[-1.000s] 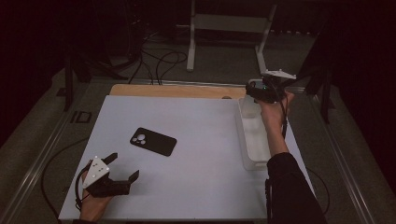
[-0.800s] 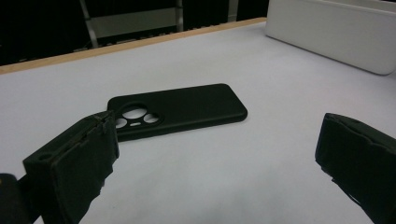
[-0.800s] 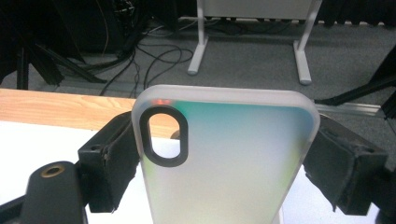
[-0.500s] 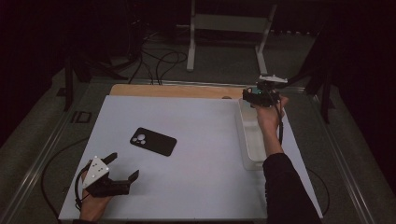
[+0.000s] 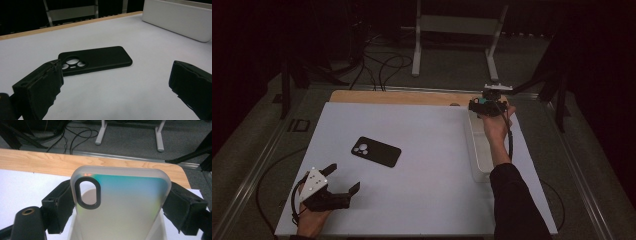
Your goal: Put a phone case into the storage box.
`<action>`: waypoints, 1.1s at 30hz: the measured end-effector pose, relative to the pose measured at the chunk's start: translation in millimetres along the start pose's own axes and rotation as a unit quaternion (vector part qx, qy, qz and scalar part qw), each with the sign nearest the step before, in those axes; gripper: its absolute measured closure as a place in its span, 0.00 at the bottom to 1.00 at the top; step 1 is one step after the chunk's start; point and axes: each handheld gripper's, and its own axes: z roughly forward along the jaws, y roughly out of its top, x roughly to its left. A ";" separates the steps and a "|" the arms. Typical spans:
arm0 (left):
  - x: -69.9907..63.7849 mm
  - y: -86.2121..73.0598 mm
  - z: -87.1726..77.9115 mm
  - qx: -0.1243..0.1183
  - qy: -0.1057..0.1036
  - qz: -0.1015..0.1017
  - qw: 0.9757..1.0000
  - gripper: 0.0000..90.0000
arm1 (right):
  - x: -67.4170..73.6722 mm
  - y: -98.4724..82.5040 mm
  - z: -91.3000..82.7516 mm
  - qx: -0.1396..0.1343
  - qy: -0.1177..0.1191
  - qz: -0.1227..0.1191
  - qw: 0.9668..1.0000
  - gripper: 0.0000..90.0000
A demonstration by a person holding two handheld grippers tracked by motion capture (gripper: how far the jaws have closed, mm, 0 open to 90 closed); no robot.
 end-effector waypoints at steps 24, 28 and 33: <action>0.1 -0.2 0.5 0.001 -0.005 -0.002 1.000 0.00 | -2.1 -3.2 16.0 0.010 -0.014 0.001 1.000 0.18; -0.5 -0.4 1.2 0.003 -0.007 -0.001 1.000 0.00 | -5.0 -3.1 15.9 0.003 -0.011 0.014 1.000 0.14; -0.2 -0.6 1.3 0.004 -0.007 0.000 1.000 0.00 | -6.5 1.7 7.7 -0.026 -0.006 0.017 0.999 0.11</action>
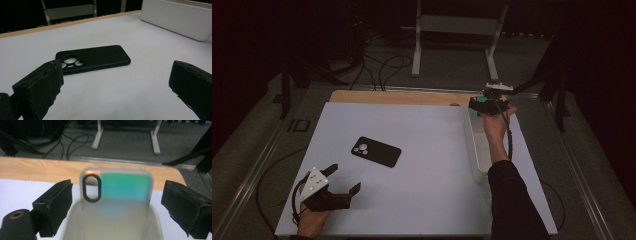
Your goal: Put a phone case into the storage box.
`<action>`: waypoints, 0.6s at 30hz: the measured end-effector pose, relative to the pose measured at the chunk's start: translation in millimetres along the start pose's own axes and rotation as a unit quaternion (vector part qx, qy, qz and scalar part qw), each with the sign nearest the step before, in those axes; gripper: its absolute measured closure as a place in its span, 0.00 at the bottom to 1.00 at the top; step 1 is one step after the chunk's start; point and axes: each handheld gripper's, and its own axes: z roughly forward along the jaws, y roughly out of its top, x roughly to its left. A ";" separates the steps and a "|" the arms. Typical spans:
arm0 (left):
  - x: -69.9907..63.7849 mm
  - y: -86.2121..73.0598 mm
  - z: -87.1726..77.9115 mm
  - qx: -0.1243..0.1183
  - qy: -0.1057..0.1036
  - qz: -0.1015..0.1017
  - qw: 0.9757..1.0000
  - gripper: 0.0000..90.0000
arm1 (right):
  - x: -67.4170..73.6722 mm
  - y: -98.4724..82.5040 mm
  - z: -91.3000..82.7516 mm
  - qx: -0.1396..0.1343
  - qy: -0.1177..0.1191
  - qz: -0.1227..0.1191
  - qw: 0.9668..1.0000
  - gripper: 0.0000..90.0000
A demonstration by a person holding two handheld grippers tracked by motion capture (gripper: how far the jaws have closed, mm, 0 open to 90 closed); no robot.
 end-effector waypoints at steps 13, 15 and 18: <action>-0.6 0.2 0.8 0.000 0.001 0.000 1.000 0.00 | 3.8 5.1 -24.9 -0.023 0.049 0.001 0.999 0.11; -0.6 0.2 1.1 0.002 0.001 0.002 1.000 0.00 | 6.5 6.1 -32.2 -0.032 0.066 0.005 0.997 0.11; -0.6 -0.1 1.1 0.004 0.003 0.002 1.000 0.00 | 11.6 5.5 -44.6 -0.046 0.091 0.001 0.995 0.11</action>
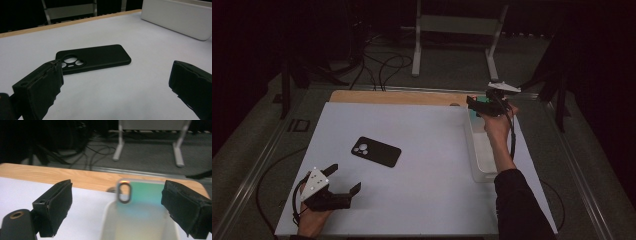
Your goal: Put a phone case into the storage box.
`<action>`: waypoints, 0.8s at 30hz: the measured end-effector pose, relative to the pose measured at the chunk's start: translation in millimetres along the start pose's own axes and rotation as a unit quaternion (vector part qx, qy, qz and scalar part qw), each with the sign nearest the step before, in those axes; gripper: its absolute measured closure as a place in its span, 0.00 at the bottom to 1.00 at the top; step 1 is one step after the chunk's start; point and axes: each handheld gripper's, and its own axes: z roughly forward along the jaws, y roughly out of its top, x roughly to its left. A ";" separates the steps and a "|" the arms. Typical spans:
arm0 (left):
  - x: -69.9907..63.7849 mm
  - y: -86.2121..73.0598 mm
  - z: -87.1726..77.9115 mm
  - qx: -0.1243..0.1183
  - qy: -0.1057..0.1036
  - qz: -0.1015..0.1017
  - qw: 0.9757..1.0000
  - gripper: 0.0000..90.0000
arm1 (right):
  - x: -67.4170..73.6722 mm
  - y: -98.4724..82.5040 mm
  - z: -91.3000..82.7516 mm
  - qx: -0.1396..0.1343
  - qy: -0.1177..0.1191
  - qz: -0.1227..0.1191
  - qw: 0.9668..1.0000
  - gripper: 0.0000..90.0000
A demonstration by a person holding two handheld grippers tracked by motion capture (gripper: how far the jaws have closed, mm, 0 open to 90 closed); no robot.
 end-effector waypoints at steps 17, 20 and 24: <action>0.4 -0.6 2.3 0.005 0.002 0.000 1.000 0.00 | 40.4 -14.4 -53.8 -0.033 0.098 -0.047 0.994 0.11; 1.2 -0.5 1.3 0.003 0.002 -0.002 1.000 0.00 | 45.3 -19.5 -61.7 -0.033 0.111 -0.055 0.992 0.11; 0.3 -0.3 1.7 0.004 0.001 -0.001 1.000 0.00 | 49.5 -25.8 -68.8 -0.035 0.127 -0.057 0.990 0.11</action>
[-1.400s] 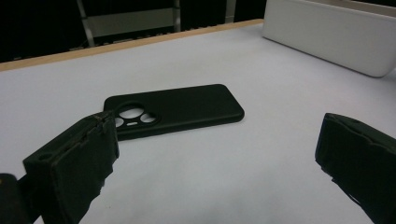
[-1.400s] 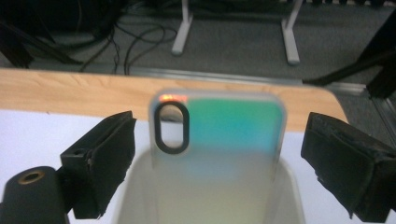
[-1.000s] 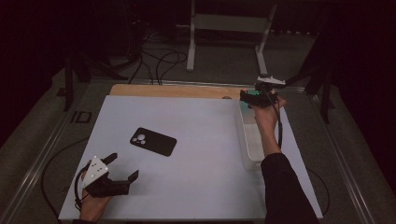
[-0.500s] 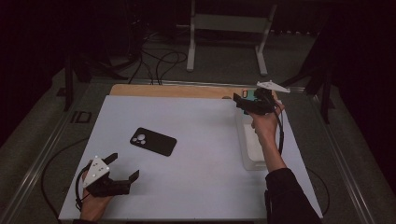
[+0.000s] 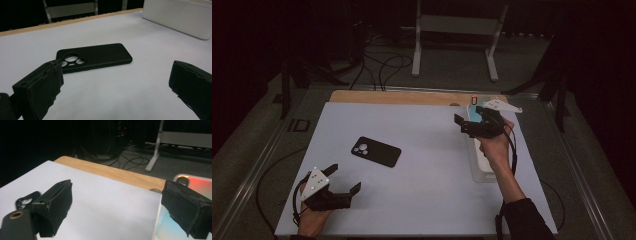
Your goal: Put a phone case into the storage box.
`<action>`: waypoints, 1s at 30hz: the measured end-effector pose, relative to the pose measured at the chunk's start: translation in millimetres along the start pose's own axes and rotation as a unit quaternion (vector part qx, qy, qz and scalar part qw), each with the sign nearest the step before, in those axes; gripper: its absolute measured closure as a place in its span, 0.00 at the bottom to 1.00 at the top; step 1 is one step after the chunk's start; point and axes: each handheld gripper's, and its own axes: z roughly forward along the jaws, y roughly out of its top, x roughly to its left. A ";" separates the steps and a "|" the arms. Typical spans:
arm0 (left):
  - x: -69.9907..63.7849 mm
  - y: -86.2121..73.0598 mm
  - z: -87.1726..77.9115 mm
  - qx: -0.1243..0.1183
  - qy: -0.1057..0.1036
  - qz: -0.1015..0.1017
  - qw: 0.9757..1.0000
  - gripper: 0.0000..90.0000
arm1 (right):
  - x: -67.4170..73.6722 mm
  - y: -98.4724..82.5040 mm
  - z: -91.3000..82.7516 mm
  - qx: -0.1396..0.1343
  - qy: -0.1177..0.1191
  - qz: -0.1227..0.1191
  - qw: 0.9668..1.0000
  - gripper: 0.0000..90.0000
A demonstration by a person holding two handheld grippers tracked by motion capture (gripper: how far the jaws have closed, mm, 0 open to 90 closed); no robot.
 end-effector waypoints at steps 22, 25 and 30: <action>-0.7 -0.1 0.8 0.002 -0.001 -0.001 1.000 0.00 | 41.0 -25.4 -0.6 0.004 0.083 -0.043 0.996 0.11; -0.7 -0.1 1.0 0.002 0.000 -0.001 1.000 0.00 | 44.3 -26.1 2.8 0.007 0.091 -0.048 0.995 0.11; -1.6 -0.1 1.7 0.005 -0.001 0.001 1.000 0.00 | 49.6 -27.6 10.4 0.019 0.109 -0.046 0.993 0.11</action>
